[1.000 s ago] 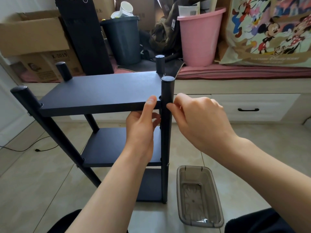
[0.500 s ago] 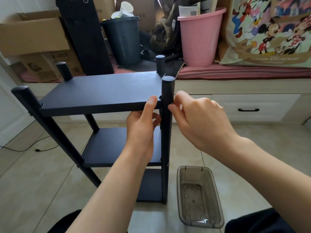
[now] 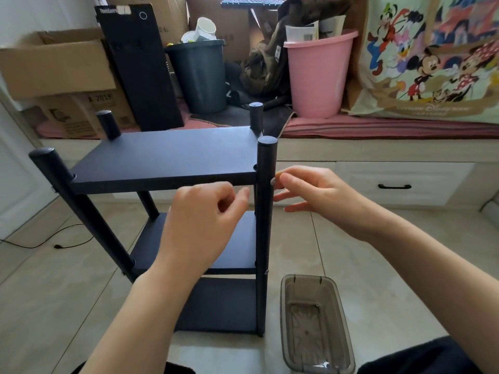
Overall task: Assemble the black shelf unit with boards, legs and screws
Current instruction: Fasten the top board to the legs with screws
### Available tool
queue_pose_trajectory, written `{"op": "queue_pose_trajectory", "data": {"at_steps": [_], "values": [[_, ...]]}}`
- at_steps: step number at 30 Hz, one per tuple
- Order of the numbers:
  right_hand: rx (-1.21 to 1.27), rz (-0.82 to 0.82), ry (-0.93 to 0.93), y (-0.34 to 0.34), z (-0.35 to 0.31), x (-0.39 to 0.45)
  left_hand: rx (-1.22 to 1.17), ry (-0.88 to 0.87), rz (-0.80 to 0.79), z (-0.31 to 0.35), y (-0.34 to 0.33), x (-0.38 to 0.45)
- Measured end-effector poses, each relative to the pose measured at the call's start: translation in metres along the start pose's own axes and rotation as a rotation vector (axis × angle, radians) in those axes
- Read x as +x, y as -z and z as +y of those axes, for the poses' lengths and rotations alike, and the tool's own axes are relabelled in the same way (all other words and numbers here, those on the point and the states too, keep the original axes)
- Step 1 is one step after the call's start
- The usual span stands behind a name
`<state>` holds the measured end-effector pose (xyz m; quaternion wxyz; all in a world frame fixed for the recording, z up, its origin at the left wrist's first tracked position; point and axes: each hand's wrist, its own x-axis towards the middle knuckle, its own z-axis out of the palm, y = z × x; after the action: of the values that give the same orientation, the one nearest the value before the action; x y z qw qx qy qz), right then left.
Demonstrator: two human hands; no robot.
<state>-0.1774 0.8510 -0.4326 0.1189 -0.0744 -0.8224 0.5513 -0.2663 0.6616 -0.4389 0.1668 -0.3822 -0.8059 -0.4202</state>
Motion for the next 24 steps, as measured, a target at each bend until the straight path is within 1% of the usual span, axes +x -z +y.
{"op": "queue_pose_trajectory", "data": {"at_steps": [1, 2, 3, 4, 5, 7, 9, 12, 17, 20, 24], "values": [[0.02, -0.005, -0.003, -0.001, 0.0, 0.001, 0.003, -0.109, 0.103, 0.004, 0.002, 0.0], [0.043, -0.004, -0.006, -0.002, 0.0, 0.001, -0.019, -0.182, 0.184, 0.007, 0.004, 0.001], [0.065, -0.001, -0.007, -0.002, 0.001, 0.002, -0.026, -0.243, 0.227, 0.008, 0.005, 0.003], [0.086, -0.001, -0.008, -0.003, 0.001, 0.003, 0.01, -0.276, 0.215, 0.008, 0.004, 0.006], [0.108, -0.007, -0.011, -0.004, 0.002, 0.003, 0.078, -0.269, 0.164, 0.008, 0.002, 0.009], [0.144, -0.017, -0.016, -0.005, 0.002, 0.004, 0.217, -0.181, -0.007, 0.002, -0.002, 0.013], [0.15, -0.01, -0.015, -0.006, 0.003, 0.005, 0.323, -0.144, -0.081, -0.002, -0.005, 0.016], [0.121, 0.009, -0.014, -0.006, 0.002, 0.007, 0.413, -0.181, -0.044, -0.004, -0.011, 0.017], [0.048, 0.036, -0.001, -0.009, 0.0, 0.009, 0.4, -0.189, 0.065, -0.006, -0.017, 0.018], [0.024, 0.041, -0.01, -0.011, 0.0, 0.007, 0.415, -0.202, 0.069, -0.005, -0.018, 0.016], [0.02, 0.043, -0.019, -0.012, 0.0, 0.004, 0.384, -0.212, 0.033, -0.003, -0.015, 0.014]]}}
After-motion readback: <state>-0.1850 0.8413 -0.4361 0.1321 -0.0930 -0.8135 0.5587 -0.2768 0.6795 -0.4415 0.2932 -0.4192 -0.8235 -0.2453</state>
